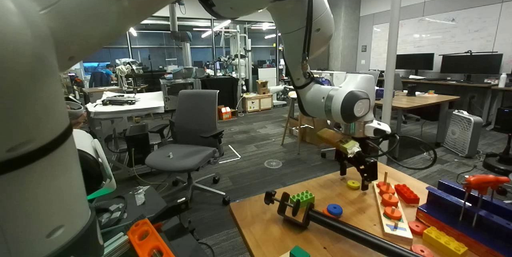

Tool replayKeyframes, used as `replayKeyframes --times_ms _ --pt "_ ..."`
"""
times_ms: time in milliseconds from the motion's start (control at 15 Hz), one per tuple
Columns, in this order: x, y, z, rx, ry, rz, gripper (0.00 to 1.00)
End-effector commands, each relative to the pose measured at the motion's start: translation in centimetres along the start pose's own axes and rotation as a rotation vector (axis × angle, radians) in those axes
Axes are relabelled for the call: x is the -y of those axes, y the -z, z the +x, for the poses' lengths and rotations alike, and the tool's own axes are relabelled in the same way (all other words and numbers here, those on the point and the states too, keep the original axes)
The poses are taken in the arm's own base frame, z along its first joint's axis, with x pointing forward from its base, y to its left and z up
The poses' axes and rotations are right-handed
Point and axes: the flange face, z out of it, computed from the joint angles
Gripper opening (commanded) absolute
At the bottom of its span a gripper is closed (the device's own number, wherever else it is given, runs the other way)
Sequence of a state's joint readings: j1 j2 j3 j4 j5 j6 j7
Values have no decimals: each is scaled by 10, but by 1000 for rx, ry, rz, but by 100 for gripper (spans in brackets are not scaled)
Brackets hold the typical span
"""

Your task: Put the round yellow block on the round red block on the wooden board

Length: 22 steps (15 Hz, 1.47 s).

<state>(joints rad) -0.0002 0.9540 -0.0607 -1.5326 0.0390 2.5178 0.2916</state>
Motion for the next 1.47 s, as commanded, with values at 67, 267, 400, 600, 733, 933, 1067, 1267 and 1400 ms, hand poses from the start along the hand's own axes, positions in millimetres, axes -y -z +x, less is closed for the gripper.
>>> replayKeyframes --times_ms 67,267,400,600,733,933,1067,1267,1400 --pt "-1 3 8 12 0 1 100" --pt "-2 2 7 22 -4 0 100" --pt "-4 1 7 27 -7 1 100" --pt "-7 0 7 28 -5 -1 74" --pt "-8 1 8 28 -6 0 58" --pt "-7 4 10 23 -5 2 35" --pt "-5 5 11 21 -4 4 20" --pt "-7 7 10 26 -6 0 22" --pt "-10 13 13 17 -9 -5 22"
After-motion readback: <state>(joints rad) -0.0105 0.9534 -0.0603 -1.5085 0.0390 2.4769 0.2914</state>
